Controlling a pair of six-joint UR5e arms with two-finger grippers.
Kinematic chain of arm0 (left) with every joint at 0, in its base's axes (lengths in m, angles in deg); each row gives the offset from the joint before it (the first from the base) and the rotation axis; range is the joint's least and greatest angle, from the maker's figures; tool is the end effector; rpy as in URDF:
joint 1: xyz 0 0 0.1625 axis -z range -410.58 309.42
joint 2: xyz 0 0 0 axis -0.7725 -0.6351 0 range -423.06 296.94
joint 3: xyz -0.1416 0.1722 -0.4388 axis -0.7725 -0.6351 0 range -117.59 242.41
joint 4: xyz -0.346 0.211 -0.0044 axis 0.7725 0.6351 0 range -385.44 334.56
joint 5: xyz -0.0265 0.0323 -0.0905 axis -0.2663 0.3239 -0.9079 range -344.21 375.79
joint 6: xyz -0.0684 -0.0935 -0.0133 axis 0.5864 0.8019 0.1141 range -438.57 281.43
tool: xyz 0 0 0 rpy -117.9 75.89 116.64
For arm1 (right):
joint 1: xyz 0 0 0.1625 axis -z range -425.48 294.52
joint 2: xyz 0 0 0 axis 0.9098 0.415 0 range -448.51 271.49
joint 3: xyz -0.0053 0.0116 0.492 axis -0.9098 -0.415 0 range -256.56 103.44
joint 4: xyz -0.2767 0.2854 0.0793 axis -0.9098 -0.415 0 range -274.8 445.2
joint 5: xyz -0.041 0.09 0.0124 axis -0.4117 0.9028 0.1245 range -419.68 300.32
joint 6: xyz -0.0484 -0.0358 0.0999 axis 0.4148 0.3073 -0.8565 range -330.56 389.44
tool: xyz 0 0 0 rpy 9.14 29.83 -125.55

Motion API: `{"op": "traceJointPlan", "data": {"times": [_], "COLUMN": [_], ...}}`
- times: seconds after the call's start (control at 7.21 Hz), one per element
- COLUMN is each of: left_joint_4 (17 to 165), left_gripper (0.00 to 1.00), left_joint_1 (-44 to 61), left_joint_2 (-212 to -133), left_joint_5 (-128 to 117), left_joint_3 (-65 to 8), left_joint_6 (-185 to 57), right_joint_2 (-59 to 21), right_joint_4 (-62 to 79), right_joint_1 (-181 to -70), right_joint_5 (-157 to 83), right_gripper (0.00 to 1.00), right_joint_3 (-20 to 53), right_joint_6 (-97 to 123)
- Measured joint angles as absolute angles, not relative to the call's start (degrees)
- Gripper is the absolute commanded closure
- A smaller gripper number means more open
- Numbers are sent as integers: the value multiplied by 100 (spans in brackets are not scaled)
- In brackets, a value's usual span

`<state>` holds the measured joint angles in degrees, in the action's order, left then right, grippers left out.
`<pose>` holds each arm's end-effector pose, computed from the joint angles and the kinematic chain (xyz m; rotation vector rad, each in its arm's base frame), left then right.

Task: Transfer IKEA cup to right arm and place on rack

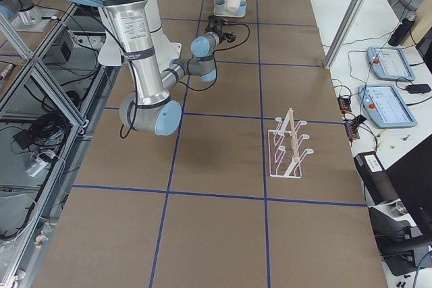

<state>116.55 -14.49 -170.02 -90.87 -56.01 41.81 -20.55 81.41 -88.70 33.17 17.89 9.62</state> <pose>0.3537 -0.3813 0.2477 -0.1353 1.7274 -0.6173 -0.4977 -0.3522 0.3111 1.4420 -1.4045 -0.5798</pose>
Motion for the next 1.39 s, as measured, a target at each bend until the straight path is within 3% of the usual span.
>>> {"op": "traceJointPlan", "data": {"times": [0.83,1.39], "left_joint_4": [12990,13080], "left_gripper": [100,100], "left_joint_1": [-1578,-1909], "left_joint_2": [-17004,-17011], "left_joint_5": [-9777,-9722], "left_joint_3": [-5254,-4981], "left_joint_6": [3128,2908], "right_joint_2": [-2053,-2095], "right_joint_4": [8497,8597], "right_joint_1": [-8793,-8781], "right_joint_5": [3914,3911], "right_gripper": [3,3], "right_joint_3": [1807,1831], "right_joint_6": [1015,1004]}}
